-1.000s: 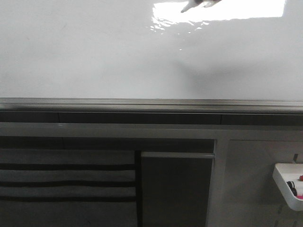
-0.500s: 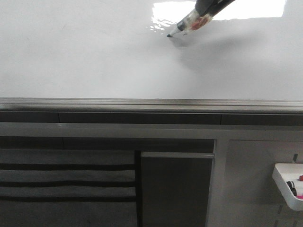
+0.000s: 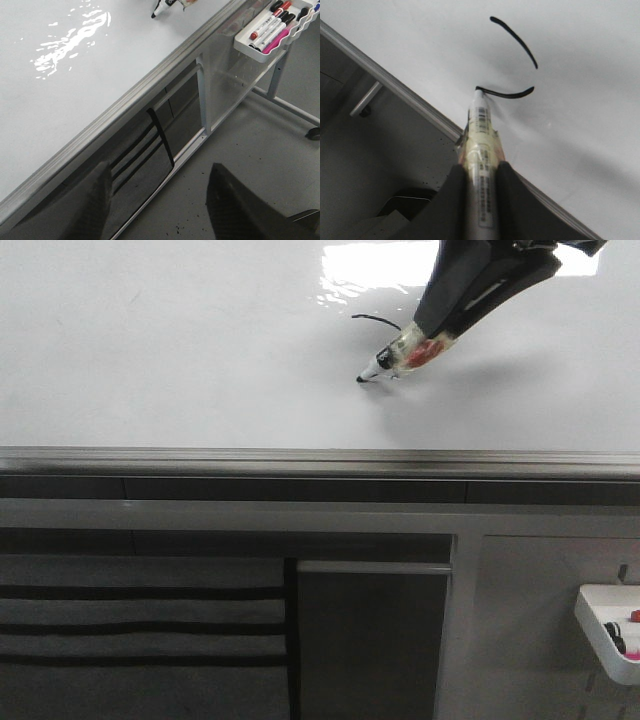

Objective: Write number 3 on whiteboard

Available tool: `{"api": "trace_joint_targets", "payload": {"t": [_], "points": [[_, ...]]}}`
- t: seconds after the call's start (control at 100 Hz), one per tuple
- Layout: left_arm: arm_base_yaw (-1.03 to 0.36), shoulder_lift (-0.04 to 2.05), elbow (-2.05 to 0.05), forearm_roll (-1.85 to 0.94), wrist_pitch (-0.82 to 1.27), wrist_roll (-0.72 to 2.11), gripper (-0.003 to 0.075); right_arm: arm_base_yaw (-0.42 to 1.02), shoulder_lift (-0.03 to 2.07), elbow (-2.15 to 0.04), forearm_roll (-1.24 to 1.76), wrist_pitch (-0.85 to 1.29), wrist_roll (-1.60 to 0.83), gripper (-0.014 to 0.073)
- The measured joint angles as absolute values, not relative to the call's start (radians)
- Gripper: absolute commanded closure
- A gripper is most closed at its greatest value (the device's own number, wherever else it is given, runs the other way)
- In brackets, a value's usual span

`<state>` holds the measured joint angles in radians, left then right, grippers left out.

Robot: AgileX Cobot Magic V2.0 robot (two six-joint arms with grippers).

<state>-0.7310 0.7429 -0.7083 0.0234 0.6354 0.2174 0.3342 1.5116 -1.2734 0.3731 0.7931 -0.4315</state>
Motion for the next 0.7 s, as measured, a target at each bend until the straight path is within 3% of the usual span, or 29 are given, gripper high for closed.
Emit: {"api": "trace_joint_targets", "payload": {"t": [0.3,0.7], "points": [[-0.731,0.743,-0.708,0.028,0.635,0.217,0.033,0.278,1.444,-1.199,0.3,0.854,-0.382,0.0592],[-0.731,0.764,-0.708,0.049,0.626,0.244,0.033,0.453,1.545,-1.233,0.323,0.733,-0.375,0.0592]]}}
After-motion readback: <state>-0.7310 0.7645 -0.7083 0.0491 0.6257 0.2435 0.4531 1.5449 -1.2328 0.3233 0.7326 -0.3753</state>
